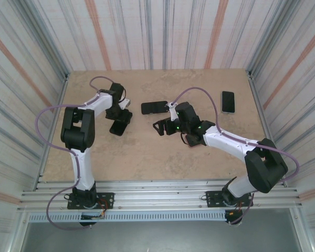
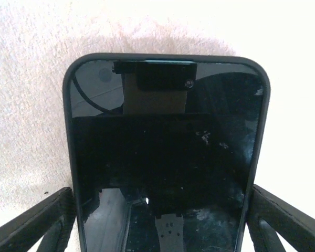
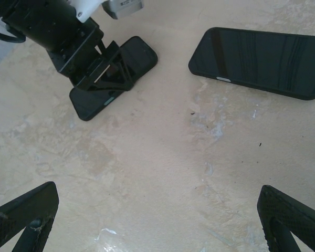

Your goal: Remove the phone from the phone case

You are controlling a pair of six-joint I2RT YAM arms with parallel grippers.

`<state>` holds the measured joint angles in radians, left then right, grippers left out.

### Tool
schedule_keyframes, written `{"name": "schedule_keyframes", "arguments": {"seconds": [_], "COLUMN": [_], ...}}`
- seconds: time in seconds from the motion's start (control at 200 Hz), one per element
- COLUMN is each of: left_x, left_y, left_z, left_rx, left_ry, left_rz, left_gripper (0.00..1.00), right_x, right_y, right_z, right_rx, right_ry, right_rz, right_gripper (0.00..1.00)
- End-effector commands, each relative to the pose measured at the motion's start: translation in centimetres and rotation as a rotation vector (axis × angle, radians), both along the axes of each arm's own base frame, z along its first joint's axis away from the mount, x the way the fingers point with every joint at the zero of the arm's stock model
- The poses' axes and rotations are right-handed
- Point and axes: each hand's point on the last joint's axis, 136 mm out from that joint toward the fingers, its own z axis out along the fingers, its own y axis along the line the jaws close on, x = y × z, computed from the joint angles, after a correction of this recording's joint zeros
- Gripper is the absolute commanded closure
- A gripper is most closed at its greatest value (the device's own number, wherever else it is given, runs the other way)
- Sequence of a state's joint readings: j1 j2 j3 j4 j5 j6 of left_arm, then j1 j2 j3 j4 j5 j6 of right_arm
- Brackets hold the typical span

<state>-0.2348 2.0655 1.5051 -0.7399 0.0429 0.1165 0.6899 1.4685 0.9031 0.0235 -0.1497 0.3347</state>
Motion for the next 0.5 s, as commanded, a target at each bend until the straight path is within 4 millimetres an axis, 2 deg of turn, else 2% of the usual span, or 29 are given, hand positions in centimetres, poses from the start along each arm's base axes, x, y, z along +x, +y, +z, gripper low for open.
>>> {"name": "schedule_keyframes", "arguments": {"seconds": [0.0, 0.195, 0.311, 0.496], "left_x": [-2.4, -1.8, -1.0, 0.0], "left_y": [0.5, 0.3, 0.1, -1.3], "left_z": [-1.6, -0.7, 1.4, 6.2], "left_rx": [-0.012, -0.016, -0.036, -0.151], "left_ry": [0.115, 0.097, 0.064, -0.011], "left_rz": [0.007, 0.031, 0.067, 0.163], "left_gripper": [0.22, 0.31, 0.31, 0.33], "right_x": [0.2, 0.5, 0.7, 1.1], "right_y": [0.4, 1.0, 1.7, 3.2], "right_z": [0.0, 0.3, 0.6, 1.2], "right_rx": [0.02, 0.065, 0.125, 0.243], "right_ry": [0.011, 0.021, 0.04, 0.071], "right_rz": [-0.017, -0.03, -0.044, -0.059], "right_gripper": [0.01, 0.01, 0.01, 0.01]}}
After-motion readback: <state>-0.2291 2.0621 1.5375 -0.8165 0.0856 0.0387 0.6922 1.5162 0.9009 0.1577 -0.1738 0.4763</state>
